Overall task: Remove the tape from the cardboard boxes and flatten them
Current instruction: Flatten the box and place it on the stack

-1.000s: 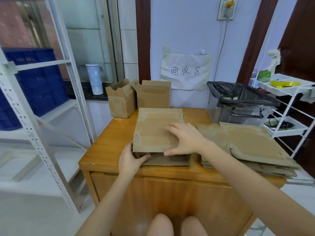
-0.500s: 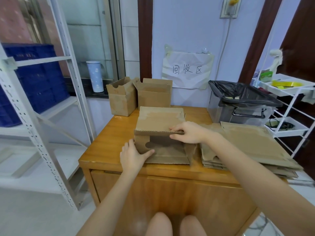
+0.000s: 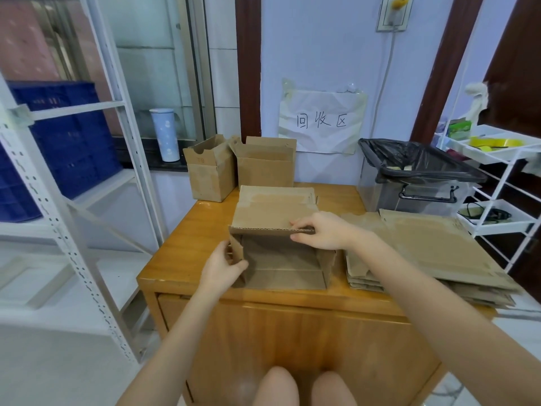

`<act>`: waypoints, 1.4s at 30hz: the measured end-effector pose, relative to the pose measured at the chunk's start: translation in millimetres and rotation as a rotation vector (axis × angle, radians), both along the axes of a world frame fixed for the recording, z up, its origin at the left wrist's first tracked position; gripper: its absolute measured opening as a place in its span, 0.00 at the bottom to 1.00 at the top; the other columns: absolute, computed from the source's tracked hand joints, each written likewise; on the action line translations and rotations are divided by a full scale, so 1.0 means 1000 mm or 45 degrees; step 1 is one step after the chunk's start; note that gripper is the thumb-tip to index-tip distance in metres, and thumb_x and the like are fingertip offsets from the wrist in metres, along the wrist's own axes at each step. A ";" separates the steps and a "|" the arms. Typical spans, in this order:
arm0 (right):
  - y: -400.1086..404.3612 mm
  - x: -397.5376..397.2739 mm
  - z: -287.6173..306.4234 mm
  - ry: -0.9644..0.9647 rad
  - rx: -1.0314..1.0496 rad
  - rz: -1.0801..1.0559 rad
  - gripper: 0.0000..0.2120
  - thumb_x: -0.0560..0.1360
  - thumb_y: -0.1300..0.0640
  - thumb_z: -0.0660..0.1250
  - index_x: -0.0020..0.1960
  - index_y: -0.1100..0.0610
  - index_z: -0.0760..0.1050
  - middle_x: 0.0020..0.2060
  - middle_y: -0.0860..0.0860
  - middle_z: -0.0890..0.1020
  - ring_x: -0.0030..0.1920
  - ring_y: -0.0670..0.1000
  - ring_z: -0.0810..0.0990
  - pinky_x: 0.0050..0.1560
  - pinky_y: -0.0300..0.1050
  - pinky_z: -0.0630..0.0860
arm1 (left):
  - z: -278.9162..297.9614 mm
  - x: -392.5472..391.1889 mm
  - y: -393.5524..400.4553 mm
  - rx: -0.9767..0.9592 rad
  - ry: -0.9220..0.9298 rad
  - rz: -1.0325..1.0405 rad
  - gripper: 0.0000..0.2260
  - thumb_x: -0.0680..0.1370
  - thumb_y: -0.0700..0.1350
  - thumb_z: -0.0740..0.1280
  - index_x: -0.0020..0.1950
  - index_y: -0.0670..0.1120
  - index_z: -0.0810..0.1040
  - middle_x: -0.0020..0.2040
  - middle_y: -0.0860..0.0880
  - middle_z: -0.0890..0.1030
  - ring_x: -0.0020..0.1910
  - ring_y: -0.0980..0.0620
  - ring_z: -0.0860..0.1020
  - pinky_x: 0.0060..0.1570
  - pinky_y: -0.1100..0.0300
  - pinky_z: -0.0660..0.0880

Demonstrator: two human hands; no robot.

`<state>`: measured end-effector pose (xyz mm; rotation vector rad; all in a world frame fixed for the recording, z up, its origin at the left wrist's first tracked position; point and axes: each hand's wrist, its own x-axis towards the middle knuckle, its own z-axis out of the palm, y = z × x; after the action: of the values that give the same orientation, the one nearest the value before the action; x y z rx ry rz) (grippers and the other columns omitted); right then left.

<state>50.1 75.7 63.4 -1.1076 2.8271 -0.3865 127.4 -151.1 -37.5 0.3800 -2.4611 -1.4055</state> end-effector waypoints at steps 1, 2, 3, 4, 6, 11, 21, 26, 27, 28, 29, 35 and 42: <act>-0.001 0.000 -0.001 0.009 0.003 0.000 0.18 0.79 0.46 0.62 0.65 0.53 0.77 0.69 0.47 0.73 0.68 0.50 0.72 0.67 0.49 0.69 | 0.003 0.004 -0.007 0.112 -0.018 -0.059 0.21 0.74 0.37 0.70 0.65 0.43 0.72 0.57 0.47 0.78 0.55 0.48 0.76 0.50 0.61 0.73; -0.001 0.000 -0.001 0.015 0.002 0.003 0.18 0.79 0.46 0.62 0.64 0.53 0.77 0.69 0.47 0.73 0.68 0.50 0.72 0.67 0.49 0.69 | 0.006 0.008 -0.014 0.190 -0.032 -0.100 0.20 0.74 0.34 0.69 0.64 0.44 0.72 0.55 0.48 0.79 0.56 0.48 0.76 0.49 0.63 0.72; -0.002 0.000 -0.002 0.020 -0.004 0.009 0.17 0.79 0.46 0.62 0.63 0.52 0.78 0.69 0.47 0.73 0.67 0.50 0.72 0.66 0.48 0.69 | 0.007 0.011 -0.022 0.235 -0.037 -0.126 0.17 0.75 0.33 0.68 0.62 0.44 0.74 0.52 0.50 0.80 0.55 0.48 0.77 0.46 0.65 0.72; -0.003 0.000 -0.003 0.022 -0.010 0.012 0.17 0.78 0.46 0.63 0.63 0.52 0.78 0.69 0.47 0.73 0.67 0.50 0.73 0.66 0.48 0.69 | 0.008 0.015 -0.027 0.262 -0.047 -0.145 0.14 0.76 0.32 0.67 0.59 0.45 0.74 0.49 0.53 0.79 0.52 0.50 0.78 0.43 0.68 0.71; -0.004 0.001 -0.005 0.027 -0.025 0.006 0.17 0.78 0.46 0.63 0.63 0.51 0.78 0.69 0.46 0.73 0.67 0.50 0.73 0.66 0.47 0.69 | 0.010 0.020 -0.034 0.275 -0.080 -0.180 0.12 0.78 0.34 0.65 0.58 0.47 0.73 0.47 0.57 0.78 0.47 0.59 0.76 0.41 0.71 0.68; -0.004 0.004 -0.003 -0.053 0.021 0.060 0.25 0.76 0.41 0.65 0.70 0.49 0.71 0.73 0.46 0.67 0.71 0.48 0.66 0.71 0.44 0.63 | 0.023 0.024 -0.053 0.215 -0.213 -0.366 0.22 0.73 0.24 0.59 0.53 0.49 0.77 0.54 0.49 0.80 0.56 0.50 0.76 0.53 0.59 0.73; 0.009 -0.008 -0.019 -0.232 -0.672 -0.401 0.25 0.83 0.49 0.54 0.78 0.54 0.55 0.77 0.50 0.56 0.77 0.50 0.54 0.74 0.46 0.50 | 0.089 -0.015 -0.021 -0.508 0.256 -0.034 0.18 0.83 0.46 0.53 0.72 0.48 0.70 0.71 0.50 0.71 0.71 0.50 0.67 0.69 0.53 0.63; 0.001 -0.014 -0.032 -0.440 -0.932 -0.512 0.23 0.84 0.51 0.51 0.77 0.55 0.57 0.76 0.50 0.59 0.76 0.49 0.56 0.73 0.44 0.52 | 0.090 -0.054 0.016 -1.114 -0.035 -0.346 0.24 0.84 0.56 0.47 0.78 0.49 0.57 0.78 0.49 0.58 0.77 0.50 0.53 0.75 0.51 0.50; -0.001 -0.015 -0.035 -0.460 -0.970 -0.522 0.22 0.84 0.52 0.51 0.77 0.54 0.57 0.76 0.50 0.59 0.76 0.49 0.57 0.73 0.44 0.52 | 0.087 -0.059 0.019 -1.148 -0.098 -0.388 0.25 0.84 0.57 0.46 0.78 0.49 0.55 0.79 0.50 0.55 0.78 0.51 0.51 0.75 0.51 0.47; -0.003 -0.015 -0.037 -0.473 -0.993 -0.522 0.22 0.84 0.53 0.51 0.77 0.54 0.57 0.76 0.50 0.59 0.76 0.49 0.57 0.73 0.44 0.53 | 0.082 -0.062 0.021 -1.162 -0.148 -0.415 0.25 0.83 0.58 0.45 0.79 0.50 0.54 0.79 0.50 0.54 0.78 0.51 0.49 0.75 0.51 0.45; -0.005 -0.014 -0.039 -0.481 -0.998 -0.515 0.22 0.84 0.54 0.52 0.77 0.55 0.57 0.76 0.49 0.59 0.76 0.49 0.57 0.73 0.43 0.53 | 0.078 -0.065 0.021 -1.157 -0.182 -0.430 0.26 0.83 0.58 0.44 0.79 0.50 0.53 0.79 0.50 0.53 0.78 0.51 0.47 0.75 0.50 0.44; -0.020 -0.017 -0.054 -0.546 -0.905 -0.425 0.24 0.84 0.56 0.52 0.78 0.55 0.53 0.78 0.49 0.53 0.77 0.47 0.51 0.74 0.41 0.48 | 0.058 -0.064 0.012 -1.111 -0.244 -0.402 0.27 0.82 0.60 0.43 0.79 0.51 0.51 0.80 0.50 0.50 0.78 0.52 0.45 0.75 0.52 0.41; -0.049 -0.016 -0.085 -0.350 -0.475 -0.322 0.27 0.83 0.52 0.55 0.78 0.56 0.50 0.78 0.49 0.51 0.77 0.48 0.49 0.75 0.43 0.47 | 0.025 -0.048 -0.017 -1.048 -0.323 -0.422 0.25 0.82 0.60 0.43 0.79 0.54 0.51 0.80 0.51 0.49 0.78 0.53 0.45 0.76 0.53 0.42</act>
<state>33.7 26.7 -21.5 -0.6691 2.7105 -1.0341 79.5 -168.2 -12.7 -0.0463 -3.1327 -0.3262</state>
